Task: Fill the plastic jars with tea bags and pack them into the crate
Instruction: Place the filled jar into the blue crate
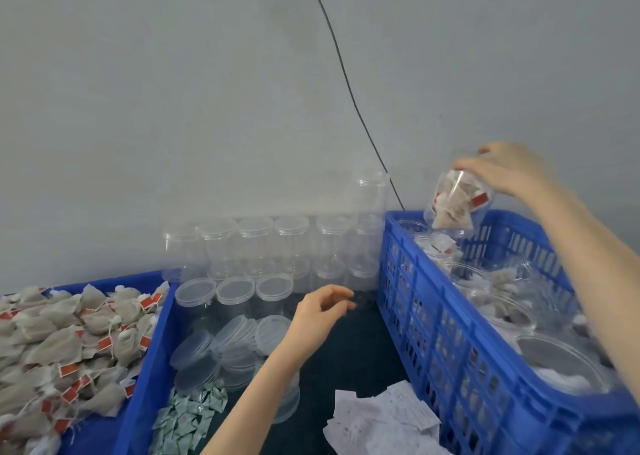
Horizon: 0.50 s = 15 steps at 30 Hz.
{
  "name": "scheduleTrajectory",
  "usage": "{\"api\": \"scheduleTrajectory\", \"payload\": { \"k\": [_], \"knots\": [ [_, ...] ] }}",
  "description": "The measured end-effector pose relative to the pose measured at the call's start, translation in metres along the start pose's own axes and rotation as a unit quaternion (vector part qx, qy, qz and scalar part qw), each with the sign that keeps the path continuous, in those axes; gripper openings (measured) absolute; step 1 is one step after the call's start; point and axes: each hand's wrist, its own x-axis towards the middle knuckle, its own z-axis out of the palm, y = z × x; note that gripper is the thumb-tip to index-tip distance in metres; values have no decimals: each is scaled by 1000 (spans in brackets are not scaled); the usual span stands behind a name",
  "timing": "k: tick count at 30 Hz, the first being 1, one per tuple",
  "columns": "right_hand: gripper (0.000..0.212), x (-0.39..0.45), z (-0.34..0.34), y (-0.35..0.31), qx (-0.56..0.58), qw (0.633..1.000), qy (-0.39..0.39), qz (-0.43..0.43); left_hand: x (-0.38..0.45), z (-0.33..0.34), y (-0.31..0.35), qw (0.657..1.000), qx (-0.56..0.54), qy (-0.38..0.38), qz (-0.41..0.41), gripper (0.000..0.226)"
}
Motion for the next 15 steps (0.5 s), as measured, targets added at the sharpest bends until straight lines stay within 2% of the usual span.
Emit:
{"api": "scheduleTrajectory", "payload": {
  "k": [4, 10, 15],
  "knots": [
    [52, 7, 8, 34, -22, 999, 8, 38, 10, 7, 2, 1000, -5, -6, -4, 27],
    [54, 7, 38, 71, -36, 997, -47, 47, 33, 34, 37, 998, -49, -44, 19, 26],
    [58, 16, 50, 88, -35, 998, -19, 39, 42, 59, 41, 996, -48, -73, 23, 23]
  ]
}}
